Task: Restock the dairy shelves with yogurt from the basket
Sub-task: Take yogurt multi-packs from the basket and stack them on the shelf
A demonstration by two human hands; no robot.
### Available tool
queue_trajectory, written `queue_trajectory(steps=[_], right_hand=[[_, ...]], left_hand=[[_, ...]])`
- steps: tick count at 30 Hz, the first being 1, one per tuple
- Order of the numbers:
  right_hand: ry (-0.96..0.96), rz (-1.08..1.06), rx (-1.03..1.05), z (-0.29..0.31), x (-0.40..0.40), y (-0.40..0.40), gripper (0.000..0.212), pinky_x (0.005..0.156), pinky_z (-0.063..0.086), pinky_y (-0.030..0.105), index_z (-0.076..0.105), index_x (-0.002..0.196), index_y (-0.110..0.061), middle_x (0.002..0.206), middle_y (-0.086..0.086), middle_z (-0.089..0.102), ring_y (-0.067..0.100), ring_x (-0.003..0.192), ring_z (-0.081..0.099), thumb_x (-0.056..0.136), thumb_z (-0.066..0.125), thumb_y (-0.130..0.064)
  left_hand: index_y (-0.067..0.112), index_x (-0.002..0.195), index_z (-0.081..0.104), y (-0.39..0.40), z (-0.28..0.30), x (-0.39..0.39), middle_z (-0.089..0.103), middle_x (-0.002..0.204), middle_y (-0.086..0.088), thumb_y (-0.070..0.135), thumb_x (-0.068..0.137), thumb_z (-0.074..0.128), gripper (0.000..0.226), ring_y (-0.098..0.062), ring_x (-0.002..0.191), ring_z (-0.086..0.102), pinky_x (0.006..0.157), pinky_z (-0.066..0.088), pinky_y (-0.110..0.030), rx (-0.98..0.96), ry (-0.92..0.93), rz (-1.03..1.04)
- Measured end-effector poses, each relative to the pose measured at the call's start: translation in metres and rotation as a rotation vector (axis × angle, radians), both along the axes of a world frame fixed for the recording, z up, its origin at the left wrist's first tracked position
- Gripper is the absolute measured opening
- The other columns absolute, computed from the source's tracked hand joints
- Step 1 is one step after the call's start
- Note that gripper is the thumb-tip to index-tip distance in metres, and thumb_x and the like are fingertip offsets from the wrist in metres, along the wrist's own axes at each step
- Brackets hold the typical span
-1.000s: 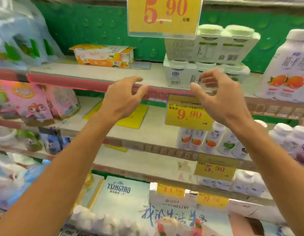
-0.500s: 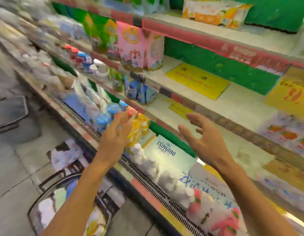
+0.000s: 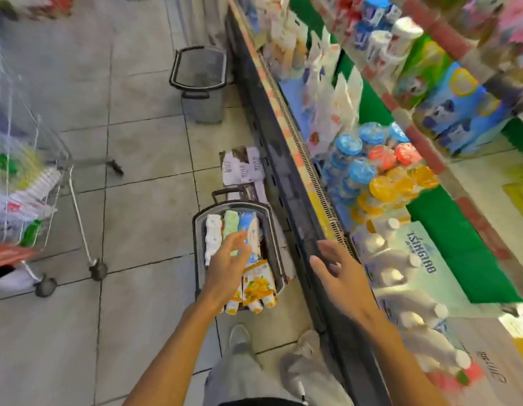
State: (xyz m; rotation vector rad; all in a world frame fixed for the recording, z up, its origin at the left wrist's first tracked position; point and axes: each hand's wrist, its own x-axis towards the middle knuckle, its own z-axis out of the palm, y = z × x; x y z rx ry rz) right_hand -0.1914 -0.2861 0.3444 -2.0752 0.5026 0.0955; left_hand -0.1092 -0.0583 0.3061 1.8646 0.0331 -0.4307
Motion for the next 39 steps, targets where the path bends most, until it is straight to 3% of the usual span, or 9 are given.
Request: queue_trajectory(steps=[5, 9, 14, 18, 22, 26, 30, 35, 39], right_hand=[[0.133, 0.087, 0.007, -0.065, 0.024, 0.028, 0.038, 0.101, 0.051, 0.033, 0.059, 0.131, -0.024, 0.124, -0.014, 0.062, 0.002, 0.116, 0.059, 0.094, 0.067, -0.032], [0.271, 0.134, 0.003, -0.152, 0.043, 0.034, 0.034, 0.102, 0.050, 0.040, 0.059, 0.127, -0.027, 0.124, -0.011, 0.064, 0.006, 0.117, 0.059, 0.094, 0.067, -0.034], [0.435, 0.199, -0.075, -0.258, 0.065, 0.036, 0.053, 0.105, 0.046, 0.043, 0.049, 0.141, -0.015, 0.141, 0.003, 0.057, 0.022, 0.129, 0.054, 0.096, 0.063, -0.037], [0.604, 0.194, -0.094, -0.340, 0.073, 0.045, 0.070, 0.098, 0.043, 0.038, 0.036, 0.150, -0.012, 0.146, 0.009, 0.050, 0.028, 0.131, 0.049, 0.095, 0.061, -0.047], [0.761, 0.099, 0.034, -0.419, 0.069, 0.058, 0.106, 0.095, 0.047, 0.040, 0.041, 0.135, -0.014, 0.132, 0.007, 0.054, 0.026, 0.122, 0.054, 0.063, 0.059, -0.090], [0.860, -0.102, 0.134, -0.467, 0.066, 0.070, 0.081, 0.098, 0.050, 0.048, 0.034, 0.141, -0.007, 0.136, 0.013, 0.055, 0.034, 0.121, 0.056, 0.086, 0.067, -0.058], [0.959, -0.324, 0.315, -0.491, 0.077, 0.068, 0.081, 0.085, 0.056, 0.044, 0.043, 0.136, -0.005, 0.123, 0.009, 0.062, 0.029, 0.106, 0.064, 0.079, 0.078, -0.051], [0.984, -0.281, 0.363, -0.492, 0.084, 0.062, 0.062, 0.068, 0.052, 0.033, 0.060, 0.125, -0.005, 0.112, 0.011, 0.070, 0.025, 0.091, 0.068, 0.081, 0.079, -0.045], [0.967, -0.320, 0.397, -0.479, 0.082, 0.061, 0.063, 0.068, 0.057, 0.035, 0.061, 0.119, -0.008, 0.104, 0.008, 0.072, 0.024, 0.085, 0.070, 0.075, 0.082, -0.048]], left_hand=[[0.032, 0.125, 0.057, 0.038, -0.072, -0.001, 0.063, 0.123, 0.006, 0.024, 0.100, 0.057, 0.027, -0.009, 0.114, 0.059, 0.096, 0.051, -0.033, 0.051, 0.174, 0.151], [0.055, 0.101, 0.059, 0.050, -0.145, 0.001, 0.066, 0.106, 0.019, 0.039, 0.089, 0.057, 0.020, 0.005, 0.097, 0.063, 0.086, 0.055, -0.027, 0.100, 0.269, 0.224], [0.031, 0.119, 0.057, 0.053, -0.250, 0.002, 0.063, 0.120, 0.000, 0.036, 0.097, 0.055, 0.022, -0.018, 0.106, 0.062, 0.091, 0.053, -0.040, 0.215, 0.411, 0.276], [0.035, 0.109, 0.060, 0.057, -0.343, -0.006, 0.055, 0.129, -0.002, 0.067, 0.078, 0.043, 0.048, -0.026, 0.110, 0.059, 0.093, 0.050, -0.049, 0.408, 0.560, 0.280], [0.022, 0.147, 0.030, 0.046, -0.395, 0.001, 0.043, 0.143, -0.017, 0.052, 0.089, 0.056, 0.070, -0.040, 0.130, 0.041, 0.102, 0.038, -0.051, 0.490, 0.727, 0.412], [0.014, 0.149, 0.026, 0.044, -0.421, 0.017, 0.041, 0.142, -0.019, 0.043, 0.083, 0.072, 0.085, -0.040, 0.128, 0.042, 0.100, 0.044, -0.047, 0.437, 0.810, 0.625], [0.013, 0.136, 0.046, 0.074, -0.455, 0.024, 0.062, 0.125, -0.013, 0.040, 0.061, 0.087, 0.090, -0.034, 0.110, 0.061, 0.087, 0.057, -0.051, 0.385, 0.918, 0.603], [0.011, 0.105, 0.063, 0.084, -0.436, 0.036, 0.070, 0.091, -0.011, 0.024, 0.080, 0.081, 0.034, -0.021, 0.074, 0.067, 0.047, 0.055, -0.028, 0.095, 1.126, 0.543], [0.013, 0.110, 0.062, 0.087, -0.424, 0.029, 0.069, 0.100, -0.013, 0.022, 0.087, 0.074, 0.027, -0.026, 0.087, 0.064, 0.086, 0.056, -0.045, 0.001, 1.174, 0.533]])
